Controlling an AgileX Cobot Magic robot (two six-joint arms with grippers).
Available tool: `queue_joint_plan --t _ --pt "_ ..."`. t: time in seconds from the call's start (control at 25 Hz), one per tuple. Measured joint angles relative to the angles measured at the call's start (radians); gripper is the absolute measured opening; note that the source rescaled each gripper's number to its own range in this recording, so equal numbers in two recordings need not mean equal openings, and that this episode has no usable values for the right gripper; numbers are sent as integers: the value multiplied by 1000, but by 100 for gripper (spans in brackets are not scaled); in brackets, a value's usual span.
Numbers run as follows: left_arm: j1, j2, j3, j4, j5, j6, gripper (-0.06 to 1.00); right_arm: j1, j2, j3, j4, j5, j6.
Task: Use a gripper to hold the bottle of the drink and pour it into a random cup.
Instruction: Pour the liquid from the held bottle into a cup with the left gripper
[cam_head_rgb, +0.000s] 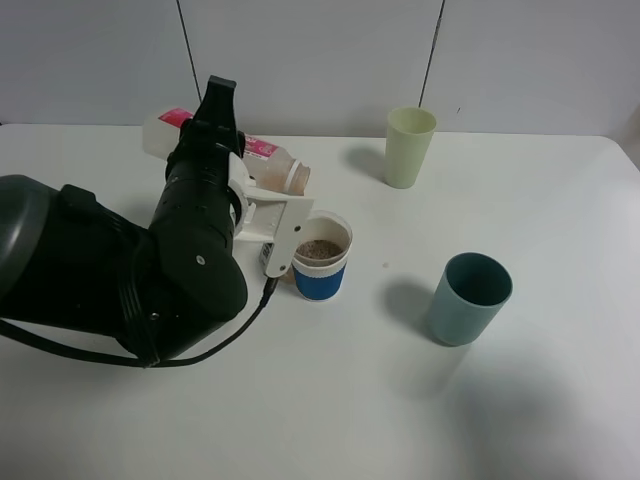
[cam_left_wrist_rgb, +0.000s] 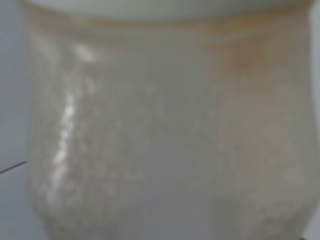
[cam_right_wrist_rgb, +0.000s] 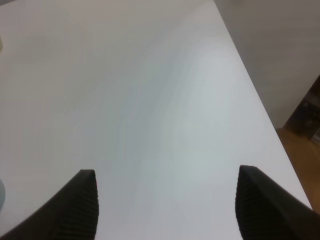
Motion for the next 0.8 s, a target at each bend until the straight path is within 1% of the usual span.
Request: queue_joint_plan --t 0.12,0.36,0.8 --pt "-9 0 0 1 0 22 0 0 0 0 0 0 0" --pt "-11 0 0 2 0 34 0 0 0 0 0 0 0" --pt "-11 0 0 2 31 100 0 0 0 0 0 0 0"
